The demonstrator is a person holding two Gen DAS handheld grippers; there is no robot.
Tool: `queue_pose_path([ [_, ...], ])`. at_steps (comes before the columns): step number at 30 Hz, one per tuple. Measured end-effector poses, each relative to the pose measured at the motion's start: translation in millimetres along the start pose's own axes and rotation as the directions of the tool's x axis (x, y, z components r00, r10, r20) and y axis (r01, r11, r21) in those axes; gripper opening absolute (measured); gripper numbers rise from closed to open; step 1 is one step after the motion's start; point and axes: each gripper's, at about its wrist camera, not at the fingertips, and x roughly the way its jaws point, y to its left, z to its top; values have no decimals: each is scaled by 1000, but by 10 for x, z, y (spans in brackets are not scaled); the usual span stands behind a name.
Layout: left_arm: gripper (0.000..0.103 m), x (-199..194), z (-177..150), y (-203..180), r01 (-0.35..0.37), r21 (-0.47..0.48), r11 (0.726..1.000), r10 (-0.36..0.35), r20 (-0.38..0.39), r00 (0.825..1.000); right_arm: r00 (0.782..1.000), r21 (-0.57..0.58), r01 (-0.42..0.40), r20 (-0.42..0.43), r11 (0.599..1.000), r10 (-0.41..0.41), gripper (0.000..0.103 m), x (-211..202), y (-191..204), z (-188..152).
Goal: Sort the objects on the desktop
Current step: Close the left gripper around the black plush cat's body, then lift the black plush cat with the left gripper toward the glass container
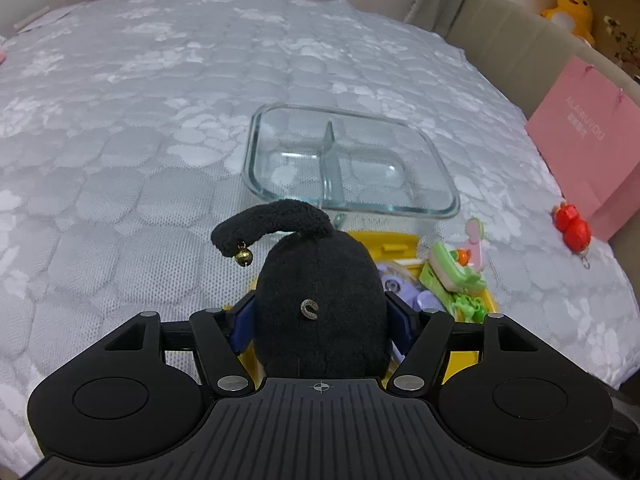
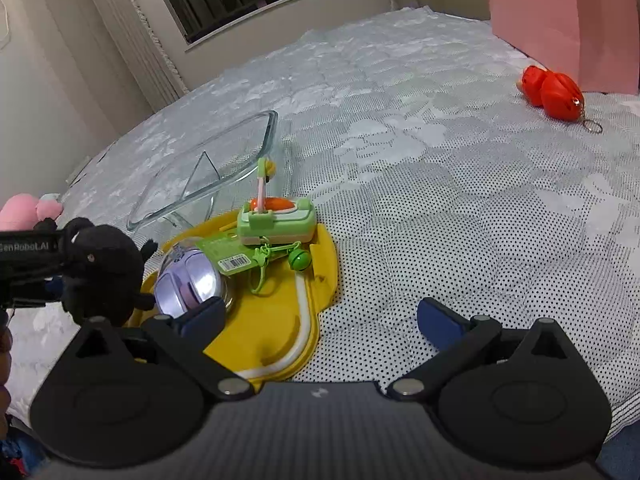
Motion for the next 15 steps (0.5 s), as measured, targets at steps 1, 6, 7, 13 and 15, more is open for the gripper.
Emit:
queue_pose_path([
  [1,70,11,-26,14,0,-4,1000,0,-1,1000,1000,-9,3,5,1000,-3,103,0,11,-2],
  [6,70,78,-139,95,6,-28,1000,-7,-22,1000,1000,-35,11,7,999,-10,103,29,53,-11],
  [7,70,84,-144,109,11,-29,1000,-12,-27,1000,1000,-35,9,5,999,-9,103,37,55,-14],
  [13,70,11,-168,161,28,-40,999,-29,-22,999,999,28,-45,20,999,45,103,46,-70,-28],
  [15,70,-31,-150,167,44,-48,998,-45,-20,999,998,61,-65,27,996,63,103,45,-132,-25],
])
